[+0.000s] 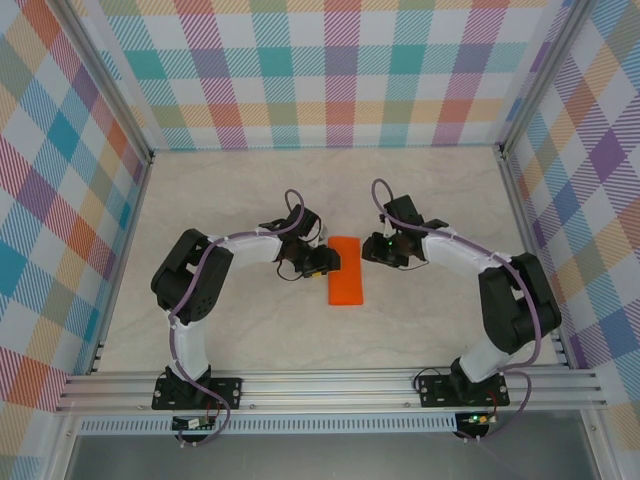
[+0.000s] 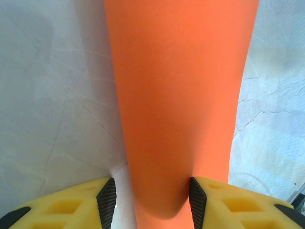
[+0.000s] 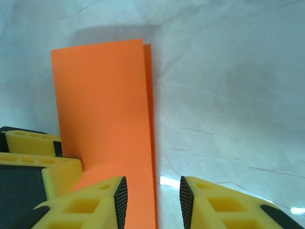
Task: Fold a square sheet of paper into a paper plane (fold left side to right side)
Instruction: First fold in half a square sheet of paper at the center of the table.
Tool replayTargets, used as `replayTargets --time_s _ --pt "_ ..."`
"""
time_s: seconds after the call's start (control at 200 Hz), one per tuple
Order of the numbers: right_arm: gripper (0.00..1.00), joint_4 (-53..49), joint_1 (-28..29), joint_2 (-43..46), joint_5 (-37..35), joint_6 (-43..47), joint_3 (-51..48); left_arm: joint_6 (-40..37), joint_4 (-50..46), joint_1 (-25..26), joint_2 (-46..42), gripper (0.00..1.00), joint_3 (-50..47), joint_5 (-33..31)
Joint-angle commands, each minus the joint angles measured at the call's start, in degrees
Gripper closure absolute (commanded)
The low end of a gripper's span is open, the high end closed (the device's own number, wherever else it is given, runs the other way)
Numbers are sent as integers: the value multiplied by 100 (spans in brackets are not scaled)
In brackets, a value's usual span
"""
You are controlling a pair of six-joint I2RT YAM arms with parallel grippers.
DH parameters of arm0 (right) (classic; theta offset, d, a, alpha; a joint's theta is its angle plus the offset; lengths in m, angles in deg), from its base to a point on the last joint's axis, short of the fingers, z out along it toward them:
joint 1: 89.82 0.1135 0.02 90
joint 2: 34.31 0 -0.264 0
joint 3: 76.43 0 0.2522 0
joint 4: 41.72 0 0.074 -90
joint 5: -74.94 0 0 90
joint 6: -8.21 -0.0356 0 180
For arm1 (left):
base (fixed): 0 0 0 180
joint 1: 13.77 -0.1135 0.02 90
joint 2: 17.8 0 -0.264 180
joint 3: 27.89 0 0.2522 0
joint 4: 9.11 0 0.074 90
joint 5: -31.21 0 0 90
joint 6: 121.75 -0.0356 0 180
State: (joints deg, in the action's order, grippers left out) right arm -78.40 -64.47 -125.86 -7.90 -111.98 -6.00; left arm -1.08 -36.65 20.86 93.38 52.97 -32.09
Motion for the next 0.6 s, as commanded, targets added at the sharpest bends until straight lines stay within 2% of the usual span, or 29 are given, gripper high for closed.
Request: replayTargets --time_s 0.0,0.255,0.595 --pt "67 -662 6 9 -569 173 -144 61 -54 52 262 53 80 -23" --pt "74 -611 19 -227 -415 110 -296 57 -119 52 262 53 85 -86" --pt "74 -583 26 -219 -382 93 -314 22 -167 52 343 54 100 -95"
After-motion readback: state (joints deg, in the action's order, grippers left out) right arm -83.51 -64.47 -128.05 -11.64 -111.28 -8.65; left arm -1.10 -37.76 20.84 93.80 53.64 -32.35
